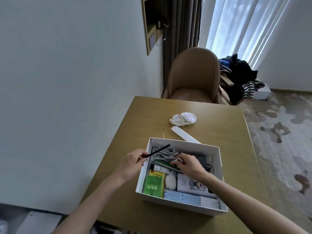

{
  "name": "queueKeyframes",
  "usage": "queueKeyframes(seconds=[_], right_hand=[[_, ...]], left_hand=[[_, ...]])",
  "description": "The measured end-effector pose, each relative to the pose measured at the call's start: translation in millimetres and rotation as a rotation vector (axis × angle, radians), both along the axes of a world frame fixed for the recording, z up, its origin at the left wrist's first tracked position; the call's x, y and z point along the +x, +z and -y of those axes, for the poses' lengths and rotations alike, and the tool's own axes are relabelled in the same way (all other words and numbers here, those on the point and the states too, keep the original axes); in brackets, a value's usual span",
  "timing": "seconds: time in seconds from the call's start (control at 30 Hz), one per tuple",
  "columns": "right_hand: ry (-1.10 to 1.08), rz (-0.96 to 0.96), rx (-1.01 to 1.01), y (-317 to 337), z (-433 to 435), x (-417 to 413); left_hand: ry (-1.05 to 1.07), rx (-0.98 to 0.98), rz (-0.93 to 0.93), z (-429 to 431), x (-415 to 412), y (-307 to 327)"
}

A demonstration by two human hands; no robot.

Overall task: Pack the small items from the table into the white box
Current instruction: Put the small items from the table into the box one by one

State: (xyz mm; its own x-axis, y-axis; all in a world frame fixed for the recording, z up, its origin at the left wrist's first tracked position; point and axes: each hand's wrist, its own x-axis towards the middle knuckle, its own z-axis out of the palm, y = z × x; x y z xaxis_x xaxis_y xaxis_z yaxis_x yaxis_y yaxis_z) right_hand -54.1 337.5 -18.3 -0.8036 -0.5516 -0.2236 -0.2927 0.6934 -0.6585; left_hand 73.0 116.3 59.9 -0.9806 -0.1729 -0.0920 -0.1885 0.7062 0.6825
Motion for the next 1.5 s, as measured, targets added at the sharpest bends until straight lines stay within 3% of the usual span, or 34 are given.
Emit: queueKeyframes(seconds=[0.17, 0.57, 0.83, 0.93, 1.03, 1.2, 1.5], right_hand=[[0.051, -0.252, 0.177, 2.3, -5.2, -4.3], [-0.067, -0.252, 0.118, 32.2, -43.6, -26.9], [-0.095, -0.214, 0.085, 39.3, -42.9, -32.1], [-0.106, -0.199, 0.07, 39.8, -35.0, -41.4], [-0.124, -0.199, 0.08, 43.3, -23.2, -57.7], [-0.176, -0.154, 0.132, 42.8, 4.6, -100.6], [-0.002, -0.014, 0.643, -17.1, 47.4, -178.6]], left_hand=[[-0.126, -0.108, -0.049, -5.4, -8.3, -9.8], [-0.413, -0.373, 0.013, -27.2, -39.8, -44.5], [-0.513, -0.416, 0.014, -29.4, -60.5, -58.0], [-0.549, -0.408, -0.081, -27.8, -65.2, -56.1], [-0.494, -0.268, -0.227, -21.6, -75.7, -44.2], [-0.255, -0.067, -0.27, 2.6, -115.0, -21.9], [-0.054, -0.058, -0.139, 42.9, -171.3, -48.8]])
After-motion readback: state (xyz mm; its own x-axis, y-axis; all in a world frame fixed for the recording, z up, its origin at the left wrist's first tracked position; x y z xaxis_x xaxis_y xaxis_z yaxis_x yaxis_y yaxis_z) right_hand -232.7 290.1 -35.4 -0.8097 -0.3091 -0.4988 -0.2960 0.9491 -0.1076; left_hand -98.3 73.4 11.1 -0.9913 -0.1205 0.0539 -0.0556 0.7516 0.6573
